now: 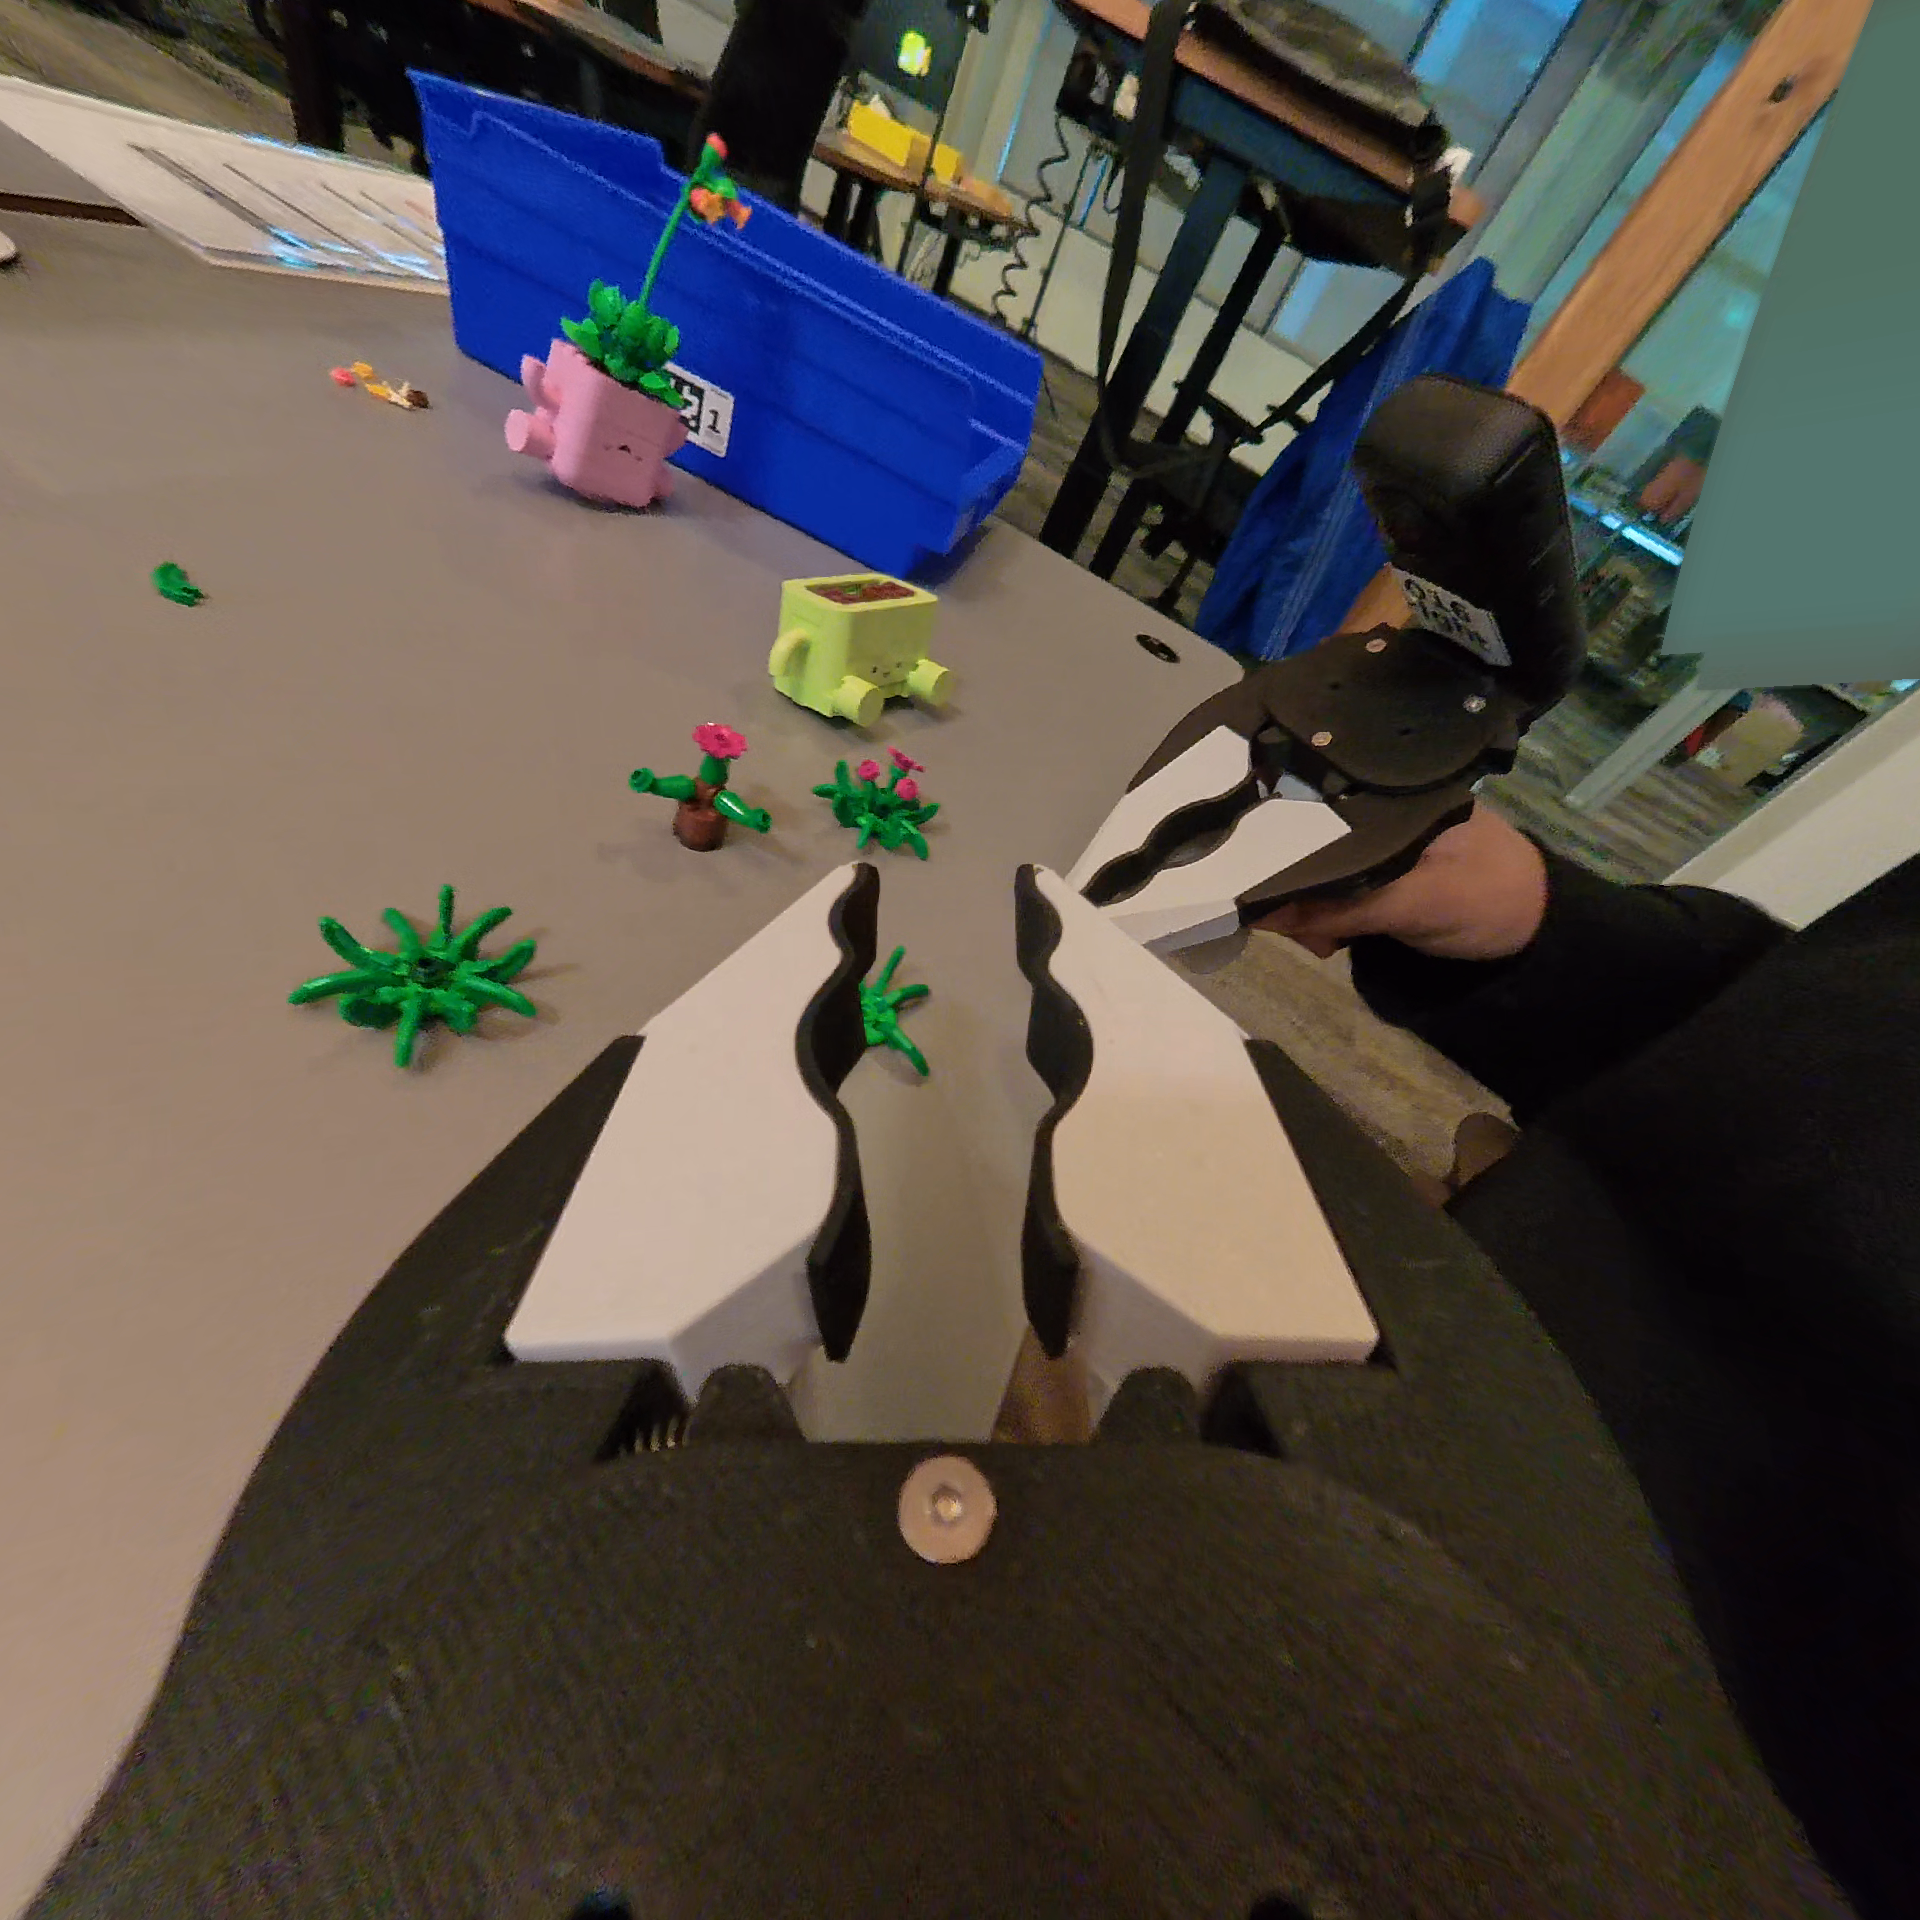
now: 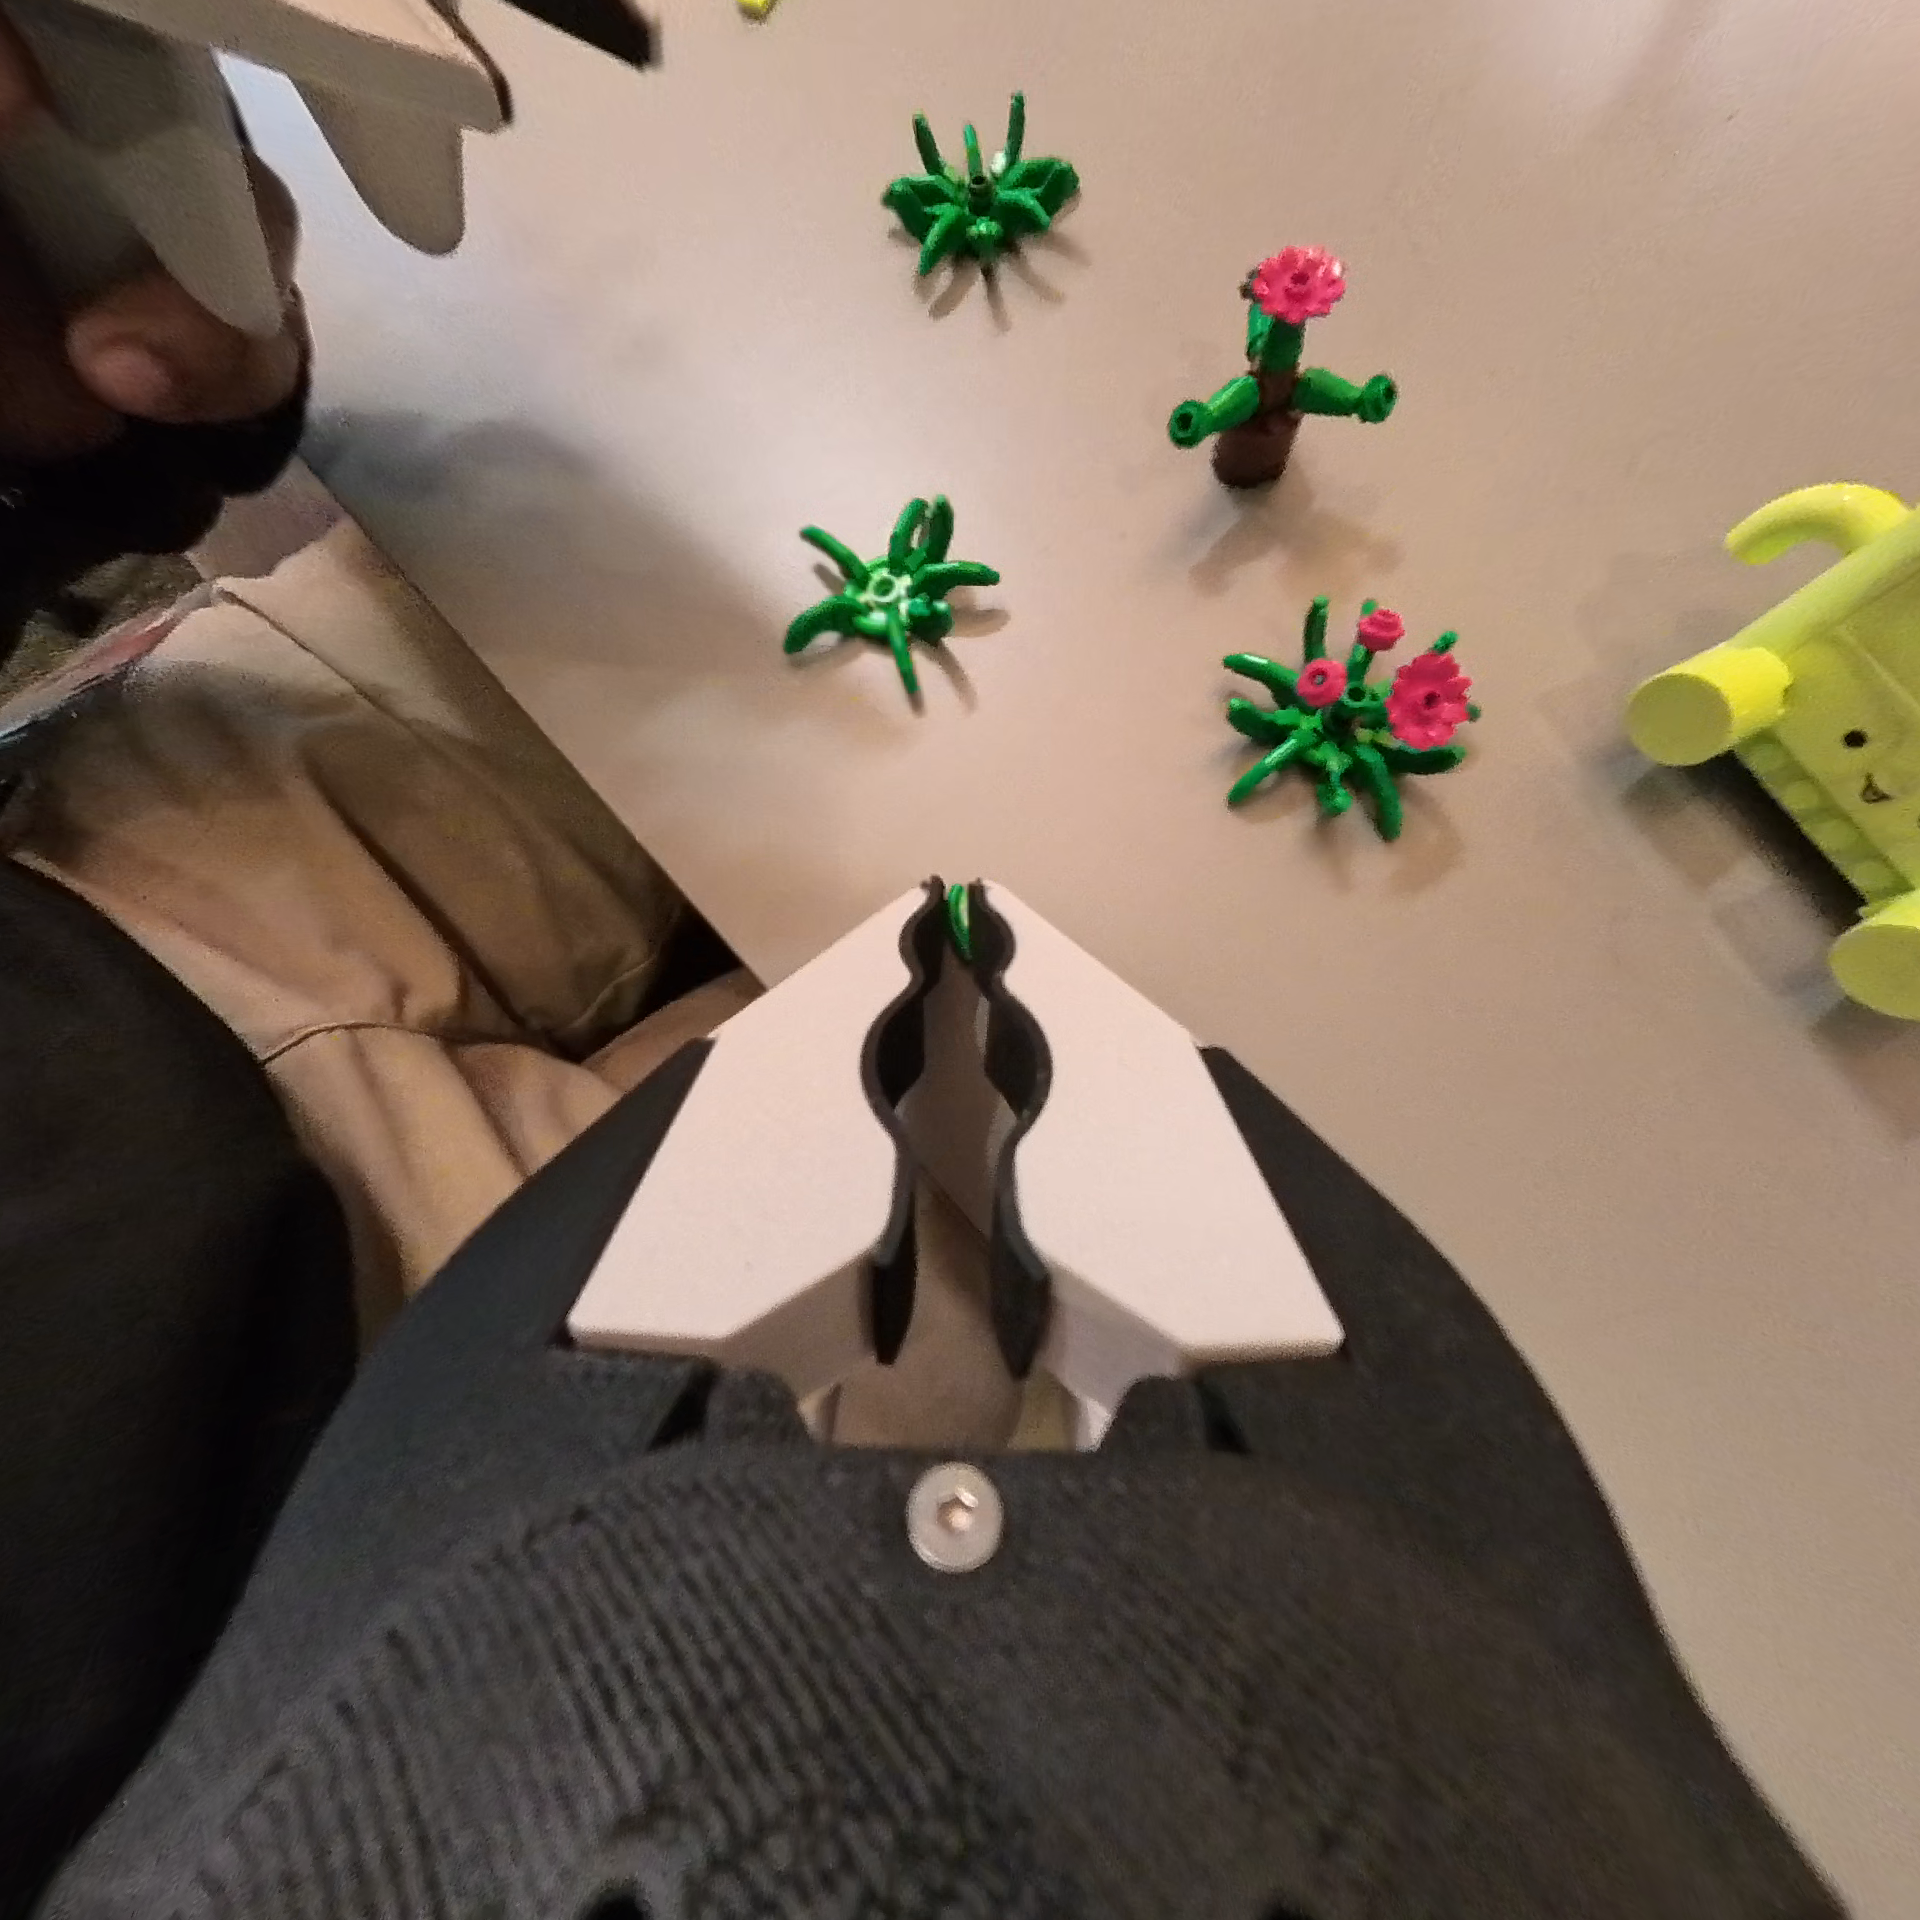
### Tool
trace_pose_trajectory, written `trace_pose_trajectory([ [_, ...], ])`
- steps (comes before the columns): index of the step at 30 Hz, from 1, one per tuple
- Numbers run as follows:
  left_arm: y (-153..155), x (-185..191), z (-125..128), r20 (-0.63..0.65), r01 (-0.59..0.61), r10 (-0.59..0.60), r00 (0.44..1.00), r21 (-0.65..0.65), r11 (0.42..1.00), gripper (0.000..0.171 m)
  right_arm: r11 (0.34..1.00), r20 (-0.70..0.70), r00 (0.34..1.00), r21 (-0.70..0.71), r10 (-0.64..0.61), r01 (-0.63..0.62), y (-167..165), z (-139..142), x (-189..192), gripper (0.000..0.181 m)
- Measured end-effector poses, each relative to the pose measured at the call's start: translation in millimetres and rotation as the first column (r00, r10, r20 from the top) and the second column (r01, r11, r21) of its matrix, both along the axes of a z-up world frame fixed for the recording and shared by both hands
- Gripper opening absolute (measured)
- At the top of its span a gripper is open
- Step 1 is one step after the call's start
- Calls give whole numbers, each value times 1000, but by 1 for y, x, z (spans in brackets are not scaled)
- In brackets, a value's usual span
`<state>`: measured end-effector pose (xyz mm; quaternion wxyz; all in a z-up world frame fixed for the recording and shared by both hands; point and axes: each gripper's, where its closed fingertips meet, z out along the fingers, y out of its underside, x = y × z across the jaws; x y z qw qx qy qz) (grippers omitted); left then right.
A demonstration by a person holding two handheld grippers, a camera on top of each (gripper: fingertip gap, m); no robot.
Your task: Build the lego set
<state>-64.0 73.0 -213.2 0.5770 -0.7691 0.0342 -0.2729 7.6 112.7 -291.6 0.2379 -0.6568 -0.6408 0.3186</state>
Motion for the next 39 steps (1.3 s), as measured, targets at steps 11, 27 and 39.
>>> trace_pose_trajectory([
  [11,-18,48,45,118,171,-206,971,253,952,43,871,-769,629,-385,-118,-307,-36,147,-20,0],
  [27,5,-18,-24,-66,-120,114,991,-95,988,11,981,-329,938,-188,-111,50,-6,48,-2,4],
  [39,13,1,-73,-254,-138,53,966,-329,934,13,996,-183,982,78,51,-37,-47,17,-49,17],
])
